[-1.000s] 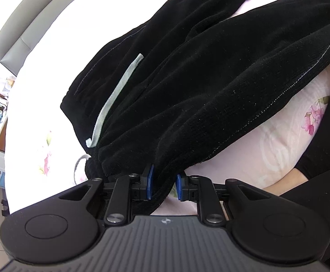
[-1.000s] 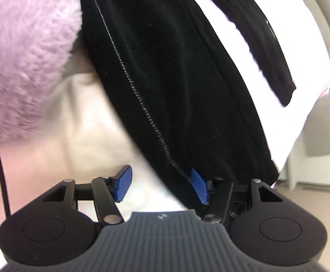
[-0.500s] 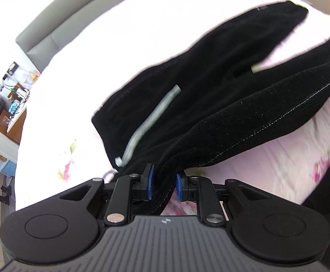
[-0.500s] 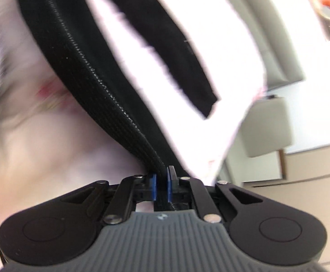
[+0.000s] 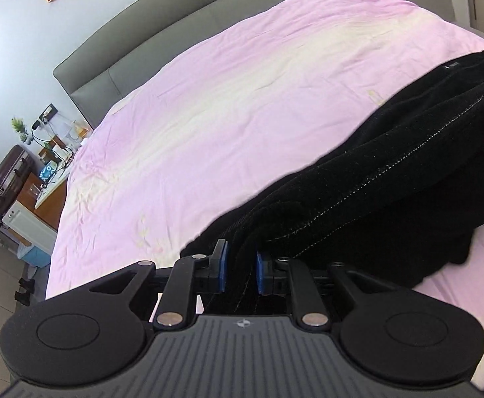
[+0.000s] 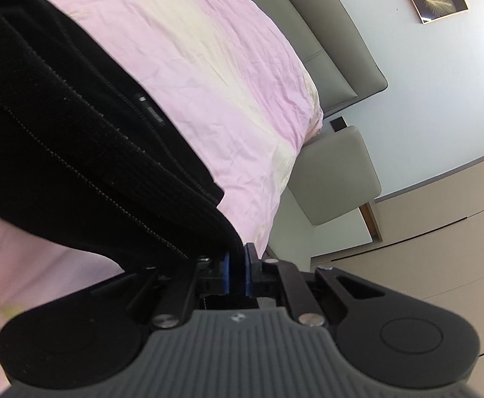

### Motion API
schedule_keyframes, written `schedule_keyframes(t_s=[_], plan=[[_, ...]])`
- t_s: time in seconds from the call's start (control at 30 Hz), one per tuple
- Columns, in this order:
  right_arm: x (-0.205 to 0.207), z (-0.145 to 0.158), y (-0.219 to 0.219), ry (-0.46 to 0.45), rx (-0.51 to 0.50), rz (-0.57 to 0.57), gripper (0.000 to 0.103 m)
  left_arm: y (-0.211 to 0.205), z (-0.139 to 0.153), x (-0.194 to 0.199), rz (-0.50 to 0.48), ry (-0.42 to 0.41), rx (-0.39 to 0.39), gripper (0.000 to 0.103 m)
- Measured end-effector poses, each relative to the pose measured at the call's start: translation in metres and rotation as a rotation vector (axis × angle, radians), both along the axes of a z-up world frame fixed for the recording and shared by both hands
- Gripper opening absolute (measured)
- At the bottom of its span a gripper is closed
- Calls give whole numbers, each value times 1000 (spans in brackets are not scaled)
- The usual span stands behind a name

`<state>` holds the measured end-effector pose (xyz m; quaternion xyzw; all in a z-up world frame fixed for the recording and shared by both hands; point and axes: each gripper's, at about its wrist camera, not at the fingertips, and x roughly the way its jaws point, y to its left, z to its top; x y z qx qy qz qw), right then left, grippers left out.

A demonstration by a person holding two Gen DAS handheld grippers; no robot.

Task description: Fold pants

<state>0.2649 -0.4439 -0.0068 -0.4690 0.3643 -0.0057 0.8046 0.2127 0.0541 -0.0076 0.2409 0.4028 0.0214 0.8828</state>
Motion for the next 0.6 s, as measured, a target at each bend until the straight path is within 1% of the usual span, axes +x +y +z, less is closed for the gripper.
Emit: schedule_keyframes(t_s=[0.1, 0.2, 0.33, 0.5, 0.57, 0.6], plan=[[55, -18, 11, 14, -16, -18, 1, 6, -11, 37, 8, 28, 11, 19], [105, -36, 22, 31, -23, -22, 2, 17, -34, 74, 20, 79, 11, 19], [160, -66, 44, 51, -44, -29, 2, 31, -67, 114, 47, 133, -8, 19], [224, -112, 63, 102, -54, -56, 2, 46, -101, 150, 61, 186, -28, 20], [238, -130, 67, 123, -57, -65, 2, 50, -112, 157, 64, 204, -34, 20], [244, -139, 69, 132, -55, -71, 2, 52, -116, 160, 65, 213, -37, 23]])
